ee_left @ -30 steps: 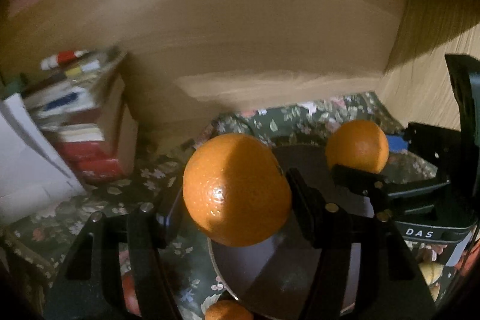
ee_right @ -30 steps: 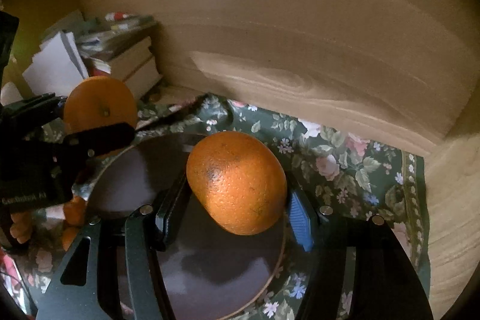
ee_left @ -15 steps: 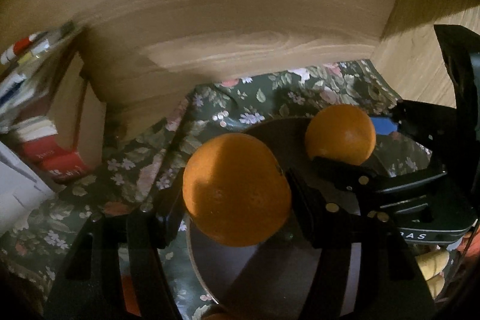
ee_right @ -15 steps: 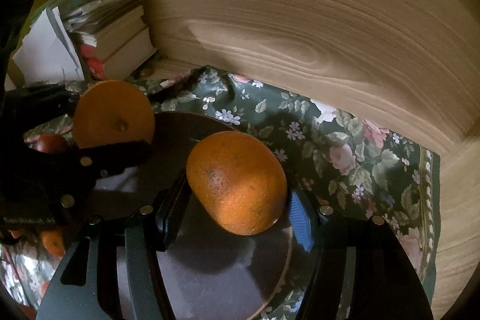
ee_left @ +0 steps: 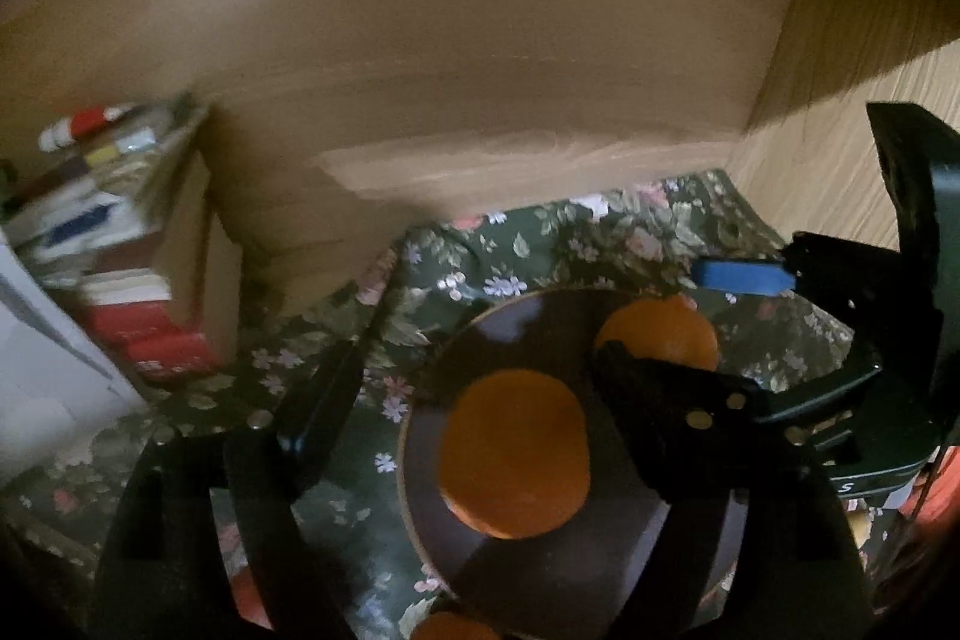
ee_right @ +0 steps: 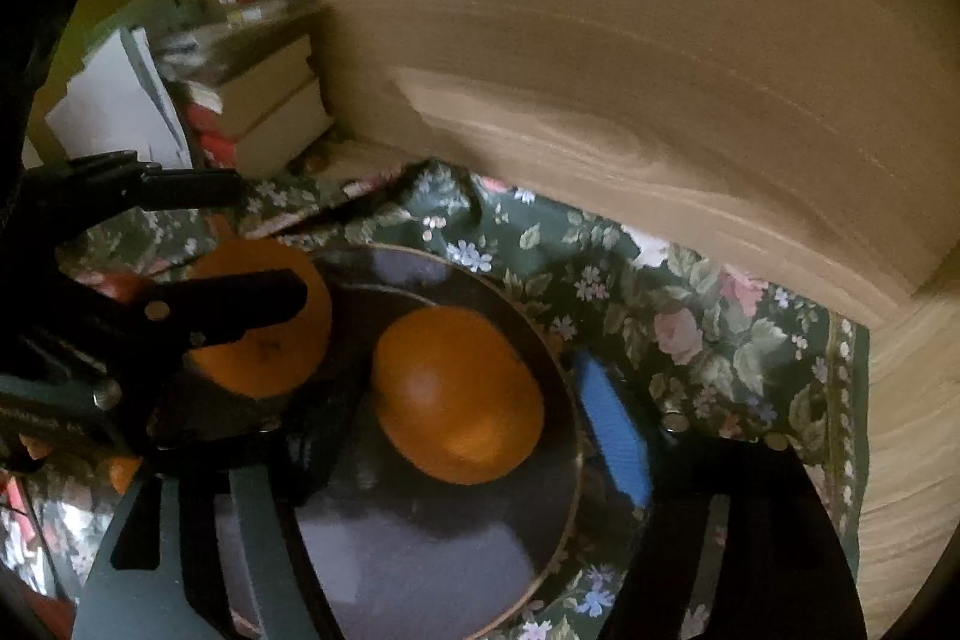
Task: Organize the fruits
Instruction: 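Lower both oranges onto the dark plate and open both tools, then withdraw both tools from the plate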
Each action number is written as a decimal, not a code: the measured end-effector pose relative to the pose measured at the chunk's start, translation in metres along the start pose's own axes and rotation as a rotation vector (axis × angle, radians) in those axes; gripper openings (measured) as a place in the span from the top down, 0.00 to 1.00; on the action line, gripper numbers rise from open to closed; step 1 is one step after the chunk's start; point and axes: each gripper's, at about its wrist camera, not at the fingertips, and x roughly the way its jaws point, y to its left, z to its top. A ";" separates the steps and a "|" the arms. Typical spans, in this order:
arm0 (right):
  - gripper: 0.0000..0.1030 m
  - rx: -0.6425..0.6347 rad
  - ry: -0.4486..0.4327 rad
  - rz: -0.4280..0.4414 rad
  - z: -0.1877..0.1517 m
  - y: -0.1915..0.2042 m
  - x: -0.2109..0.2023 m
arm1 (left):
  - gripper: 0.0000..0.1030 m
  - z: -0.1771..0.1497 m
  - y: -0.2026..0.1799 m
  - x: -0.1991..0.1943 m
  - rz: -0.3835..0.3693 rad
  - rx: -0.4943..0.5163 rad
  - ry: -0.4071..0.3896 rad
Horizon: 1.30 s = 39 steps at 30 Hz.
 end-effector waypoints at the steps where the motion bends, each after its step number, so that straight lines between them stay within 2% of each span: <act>1: 0.32 0.000 -0.012 -0.010 0.000 0.001 -0.004 | 0.22 0.000 0.001 -0.006 0.005 -0.002 -0.012; 5: 0.32 -0.004 -0.067 -0.040 -0.002 0.004 -0.026 | 0.21 -0.005 0.005 -0.031 0.003 -0.002 -0.047; 9: 0.32 0.013 -0.116 -0.031 -0.005 0.010 -0.049 | 0.17 -0.013 0.011 -0.058 0.024 -0.014 -0.091; 16: 0.31 0.003 -0.188 -0.012 -0.022 0.035 -0.089 | 0.09 -0.045 0.017 -0.107 0.085 -0.006 -0.159; 19: 0.27 -0.011 -0.209 -0.008 -0.033 0.049 -0.099 | 0.05 -0.063 0.017 -0.122 0.112 -0.006 -0.164; 28: 0.27 -0.013 -0.187 0.054 -0.067 0.083 -0.099 | 0.03 -0.121 0.018 -0.144 0.127 -0.044 -0.136; 39: 0.28 -0.018 -0.075 0.110 -0.102 0.115 -0.067 | 0.03 -0.166 0.029 -0.137 0.147 -0.100 -0.063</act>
